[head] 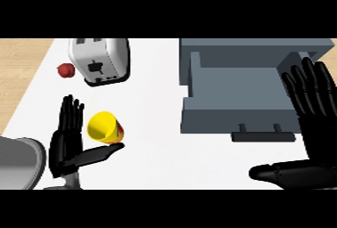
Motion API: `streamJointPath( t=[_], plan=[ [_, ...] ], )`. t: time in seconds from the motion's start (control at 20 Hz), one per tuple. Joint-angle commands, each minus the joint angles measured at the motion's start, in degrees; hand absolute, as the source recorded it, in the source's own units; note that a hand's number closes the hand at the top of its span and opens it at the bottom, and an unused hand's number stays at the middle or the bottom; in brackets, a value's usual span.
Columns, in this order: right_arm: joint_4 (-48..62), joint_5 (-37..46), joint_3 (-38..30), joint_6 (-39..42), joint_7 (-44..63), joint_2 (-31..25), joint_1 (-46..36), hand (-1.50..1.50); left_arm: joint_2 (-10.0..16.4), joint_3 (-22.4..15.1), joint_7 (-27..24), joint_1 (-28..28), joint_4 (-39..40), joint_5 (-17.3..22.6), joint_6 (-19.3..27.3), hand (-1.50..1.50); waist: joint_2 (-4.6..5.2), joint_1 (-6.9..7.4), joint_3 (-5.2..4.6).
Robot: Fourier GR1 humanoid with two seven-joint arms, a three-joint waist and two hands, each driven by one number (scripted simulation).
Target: Pick up the cup, place it into the drawer and close the drawer
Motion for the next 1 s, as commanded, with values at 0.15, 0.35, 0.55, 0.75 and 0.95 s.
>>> streamJointPath(
  t=[0.15,0.35,0.55,0.75,0.95],
  plan=[
    [0.2,1.2,1.4,-0.5,1.4,0.4,-1.8,-1.50,1.5,4.4,-4.9,-4.2,11.1,1.7,-2.9,-1.50,0.03,-0.01,-0.01],
    [-0.2,-1.1,-1.1,-0.7,3.6,-0.6,-4.2,-1.50,1.1,4.7,-5.5,-5.0,12.7,2.3,-3.3,-1.50,0.01,0.02,0.00],
    [-3.2,-1.6,0.0,0.0,3.8,-0.2,-1.1,-1.50,-0.5,6.6,-15.4,-7.7,25.4,2.4,-4.0,-1.50,0.03,-0.18,-0.01],
    [-0.8,-1.6,-0.6,0.0,4.7,-1.1,-4.9,-1.50,1.0,8.5,-17.6,-8.3,28.5,3.4,-5.0,-1.50,0.02,-0.05,-0.01],
    [-3.4,-0.3,1.2,-0.4,3.0,0.9,0.4,-1.50,2.0,7.7,-17.1,-5.2,25.3,3.7,-6.4,-1.50,-0.03,0.00,0.00]
  ],
)
